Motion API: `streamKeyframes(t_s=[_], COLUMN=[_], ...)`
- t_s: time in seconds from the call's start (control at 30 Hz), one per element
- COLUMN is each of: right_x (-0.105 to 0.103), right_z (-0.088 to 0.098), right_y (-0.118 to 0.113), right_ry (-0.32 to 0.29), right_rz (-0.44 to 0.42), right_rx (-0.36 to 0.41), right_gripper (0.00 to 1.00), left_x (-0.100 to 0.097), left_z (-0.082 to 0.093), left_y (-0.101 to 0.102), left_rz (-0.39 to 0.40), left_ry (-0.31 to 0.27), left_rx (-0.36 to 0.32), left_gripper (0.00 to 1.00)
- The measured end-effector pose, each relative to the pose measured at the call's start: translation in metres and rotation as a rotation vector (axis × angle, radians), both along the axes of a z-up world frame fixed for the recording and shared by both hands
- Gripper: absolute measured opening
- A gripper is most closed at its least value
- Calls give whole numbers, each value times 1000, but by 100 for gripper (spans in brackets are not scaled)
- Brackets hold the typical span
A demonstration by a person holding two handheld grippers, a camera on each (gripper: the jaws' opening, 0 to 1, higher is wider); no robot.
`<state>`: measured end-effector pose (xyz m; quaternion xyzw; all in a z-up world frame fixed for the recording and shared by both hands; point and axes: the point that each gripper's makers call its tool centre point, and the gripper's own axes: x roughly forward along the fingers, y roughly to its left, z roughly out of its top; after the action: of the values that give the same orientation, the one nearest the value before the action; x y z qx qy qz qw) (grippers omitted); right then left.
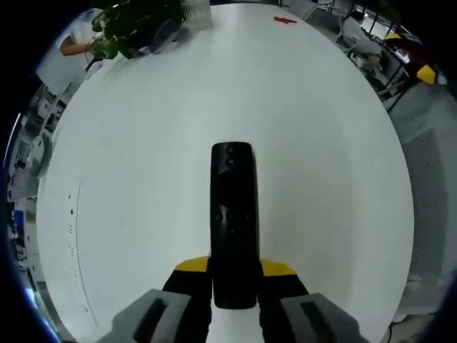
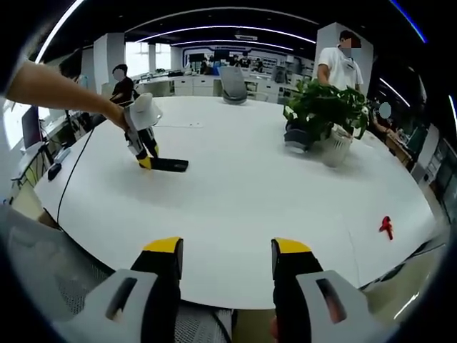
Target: Press the specified remote control buttons in sequence, fully releasing each button before pressing the next.
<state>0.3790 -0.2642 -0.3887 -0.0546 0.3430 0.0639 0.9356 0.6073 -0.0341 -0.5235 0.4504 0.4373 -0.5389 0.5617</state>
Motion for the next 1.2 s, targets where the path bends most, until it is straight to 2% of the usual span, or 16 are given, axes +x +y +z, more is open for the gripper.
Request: streamKeyframes(t_s=[0.5, 0.77, 1.2], right_x=[1, 1, 2], right_z=[7, 7, 11], right_y=[-1, -1, -8], right_ry=[-40, -41, -70], right_rz=[-11, -12, -49], right_rx=[22, 21, 17], right_gripper=[48, 45, 47], left_x=[-32, -50, -75], left_z=[0, 0, 1], left_y=[-2, -2, -2], left_rz=[-17, -3, -1], left_ry=[-2, 3, 3], left_rx=[30, 15, 6], left_gripper=[23, 23, 23])
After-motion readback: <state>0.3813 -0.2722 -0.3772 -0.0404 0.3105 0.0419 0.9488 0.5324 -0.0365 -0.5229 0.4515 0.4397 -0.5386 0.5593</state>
